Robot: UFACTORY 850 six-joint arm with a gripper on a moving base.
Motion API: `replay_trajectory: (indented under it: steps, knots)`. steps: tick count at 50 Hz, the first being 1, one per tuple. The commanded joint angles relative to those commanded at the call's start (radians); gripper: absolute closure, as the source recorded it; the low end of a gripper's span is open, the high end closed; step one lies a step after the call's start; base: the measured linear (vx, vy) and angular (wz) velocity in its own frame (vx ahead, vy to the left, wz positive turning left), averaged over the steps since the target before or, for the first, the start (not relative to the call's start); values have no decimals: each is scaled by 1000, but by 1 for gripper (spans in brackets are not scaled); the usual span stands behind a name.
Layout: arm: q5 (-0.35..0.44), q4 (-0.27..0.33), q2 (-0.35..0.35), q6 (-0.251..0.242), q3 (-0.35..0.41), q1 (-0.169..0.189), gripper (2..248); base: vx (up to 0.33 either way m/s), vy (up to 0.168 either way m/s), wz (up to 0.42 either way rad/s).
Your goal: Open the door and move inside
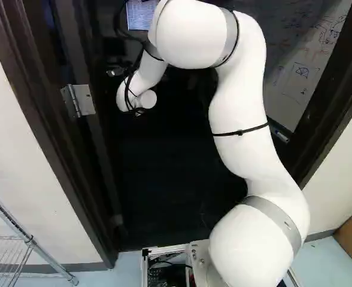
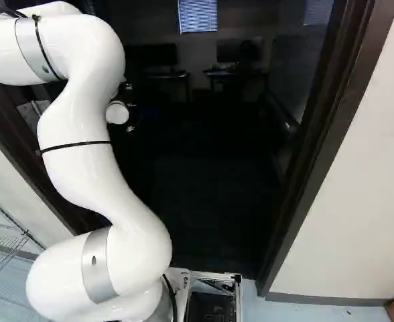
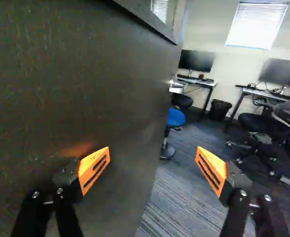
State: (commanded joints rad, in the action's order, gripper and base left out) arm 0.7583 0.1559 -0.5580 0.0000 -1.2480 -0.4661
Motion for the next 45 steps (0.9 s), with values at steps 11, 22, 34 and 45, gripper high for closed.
replay_trajectory:
  steps: [11,22,34,45]
  knots:
    - [0,0,-1,0,-1,-1,3,0,0,0]
    - [0,0,-1,0,-1,-1,3,0,0,0]
    - [0,0,6,0,8,6,3,0,0,0]
    - [0,0,30,0,39,19,3,0,0,0]
